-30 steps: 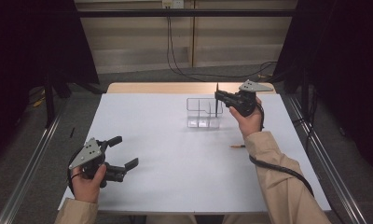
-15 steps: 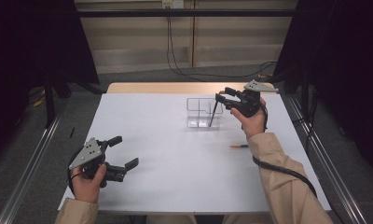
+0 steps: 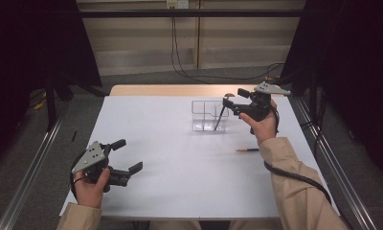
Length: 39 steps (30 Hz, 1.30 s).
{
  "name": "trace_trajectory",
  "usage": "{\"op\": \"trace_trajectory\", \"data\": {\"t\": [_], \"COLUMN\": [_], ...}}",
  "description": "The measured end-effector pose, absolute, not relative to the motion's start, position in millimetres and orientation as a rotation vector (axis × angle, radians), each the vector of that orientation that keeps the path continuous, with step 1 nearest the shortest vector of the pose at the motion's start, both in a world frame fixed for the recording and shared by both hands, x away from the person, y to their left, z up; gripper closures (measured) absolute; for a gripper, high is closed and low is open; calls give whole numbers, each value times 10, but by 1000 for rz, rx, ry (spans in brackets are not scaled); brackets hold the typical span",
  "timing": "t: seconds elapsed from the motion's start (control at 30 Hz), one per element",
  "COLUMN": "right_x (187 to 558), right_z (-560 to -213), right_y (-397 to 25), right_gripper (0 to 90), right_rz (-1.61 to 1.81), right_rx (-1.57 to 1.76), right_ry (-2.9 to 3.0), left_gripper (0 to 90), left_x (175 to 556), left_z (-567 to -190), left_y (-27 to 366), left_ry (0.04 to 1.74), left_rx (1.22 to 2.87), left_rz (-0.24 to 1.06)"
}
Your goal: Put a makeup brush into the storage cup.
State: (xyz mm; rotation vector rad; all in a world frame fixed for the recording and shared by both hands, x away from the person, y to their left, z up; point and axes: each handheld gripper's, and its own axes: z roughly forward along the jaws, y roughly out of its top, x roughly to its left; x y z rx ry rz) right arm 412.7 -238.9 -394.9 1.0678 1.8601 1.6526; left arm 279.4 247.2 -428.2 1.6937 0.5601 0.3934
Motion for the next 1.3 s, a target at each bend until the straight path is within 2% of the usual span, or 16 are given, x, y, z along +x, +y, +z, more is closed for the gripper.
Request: {"op": "trace_trajectory", "data": {"t": [0.43, 1.3], "right_x": [4048, 3877], "right_z": [-3937, -3954], "right_y": [-2413, -2645], "right_gripper": [53, 47], "right_rz": [1647, 1622], "right_rx": [1060, 1045], "right_ry": [1872, 1896], "left_gripper": [0, 0], "left_x": [2787, 2830], "left_z": [-4284, -4291], "left_y": [2481, 2402], "left_ry": [569, 552], "left_rx": [1690, 1704], "left_rz": [395, 383]}}
